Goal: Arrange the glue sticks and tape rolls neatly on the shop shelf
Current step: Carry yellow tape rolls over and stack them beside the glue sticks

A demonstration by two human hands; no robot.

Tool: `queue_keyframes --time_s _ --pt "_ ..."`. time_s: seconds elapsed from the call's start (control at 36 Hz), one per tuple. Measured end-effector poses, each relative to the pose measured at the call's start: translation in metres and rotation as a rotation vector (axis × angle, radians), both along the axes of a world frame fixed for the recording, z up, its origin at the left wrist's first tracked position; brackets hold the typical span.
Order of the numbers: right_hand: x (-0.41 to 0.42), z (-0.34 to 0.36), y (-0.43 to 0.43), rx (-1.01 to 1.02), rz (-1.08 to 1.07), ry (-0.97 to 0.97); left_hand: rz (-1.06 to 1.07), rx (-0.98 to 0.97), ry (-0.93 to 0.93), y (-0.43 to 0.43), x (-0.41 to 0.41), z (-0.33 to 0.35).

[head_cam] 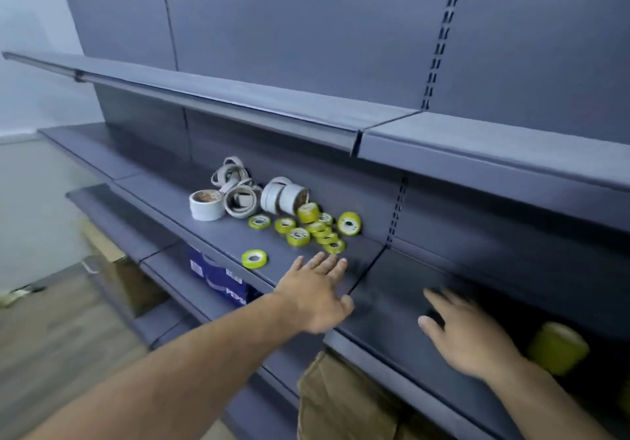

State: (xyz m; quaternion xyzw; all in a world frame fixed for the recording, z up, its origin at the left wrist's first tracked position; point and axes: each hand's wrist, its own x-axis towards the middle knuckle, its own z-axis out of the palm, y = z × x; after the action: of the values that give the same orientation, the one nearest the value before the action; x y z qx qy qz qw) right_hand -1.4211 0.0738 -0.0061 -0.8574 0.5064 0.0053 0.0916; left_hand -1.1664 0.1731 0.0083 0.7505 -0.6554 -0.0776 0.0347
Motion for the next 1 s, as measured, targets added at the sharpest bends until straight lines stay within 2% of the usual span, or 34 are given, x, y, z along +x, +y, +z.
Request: queue_keyframes --time_s 0.17,0.5,0.81,1.0 --pt "0.077 0.012 0.007 -0.002 0.045 0.052 0.091 -0.035 0.009 0.030 0.077 -0.001" --pt "0.221 0.018 0.024 -0.042 0.013 0.062 0.098 0.016 0.014 0.037 0.236 -0.011" --pt "0.259 0.012 -0.005 -0.016 -0.014 0.077 0.053 0.064 0.037 -0.006 0.278 -0.020" --pt "0.283 0.006 -0.037 -0.012 -0.018 -0.033 0.029 0.078 0.011 -0.040 0.291 -0.024"
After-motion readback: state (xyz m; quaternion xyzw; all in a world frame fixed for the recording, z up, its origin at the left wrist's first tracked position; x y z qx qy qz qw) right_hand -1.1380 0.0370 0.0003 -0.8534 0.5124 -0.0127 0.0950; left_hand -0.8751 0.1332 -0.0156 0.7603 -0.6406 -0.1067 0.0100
